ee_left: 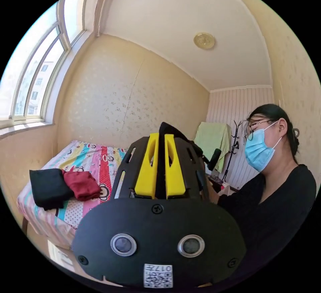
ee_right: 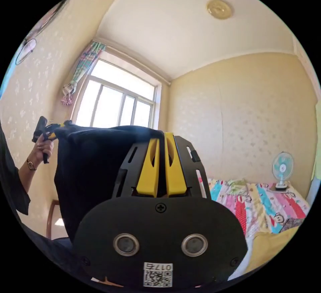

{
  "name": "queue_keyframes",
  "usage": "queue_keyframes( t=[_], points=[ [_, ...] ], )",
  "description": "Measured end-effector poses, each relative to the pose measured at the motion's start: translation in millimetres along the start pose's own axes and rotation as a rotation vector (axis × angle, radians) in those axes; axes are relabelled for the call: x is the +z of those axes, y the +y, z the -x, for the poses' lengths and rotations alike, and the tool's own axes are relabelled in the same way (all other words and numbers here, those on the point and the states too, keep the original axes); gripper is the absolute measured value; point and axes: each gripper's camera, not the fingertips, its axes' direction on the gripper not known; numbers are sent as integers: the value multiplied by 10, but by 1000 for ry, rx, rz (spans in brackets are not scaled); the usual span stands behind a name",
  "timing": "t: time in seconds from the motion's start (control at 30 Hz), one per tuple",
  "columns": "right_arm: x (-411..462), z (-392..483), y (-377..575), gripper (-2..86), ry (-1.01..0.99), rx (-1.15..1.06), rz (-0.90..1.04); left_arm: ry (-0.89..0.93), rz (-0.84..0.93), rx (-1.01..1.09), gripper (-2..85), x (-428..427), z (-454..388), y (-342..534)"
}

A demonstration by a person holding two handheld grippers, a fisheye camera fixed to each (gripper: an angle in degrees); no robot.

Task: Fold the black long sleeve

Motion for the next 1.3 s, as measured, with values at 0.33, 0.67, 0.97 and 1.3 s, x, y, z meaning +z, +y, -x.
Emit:
queue_keyframes(
  t=[0.33,0.67,0.97,1.3],
  points=[
    [-1080,669,-1145,36,347,-161,-231,-66,-357,-3,10,377,-352,0],
    [2133,-1319,-539,50,239,-226,625,-372,329,-144,61,3601,1612,-126],
    [2462,-1444,1997,100,261,-71,1254,-288,900,-318,128,4250,2034,2274],
    [1444,-1257,2597,74,200,400,1452,-488,1095,-251,90,4141,1558,3503]
  ],
)
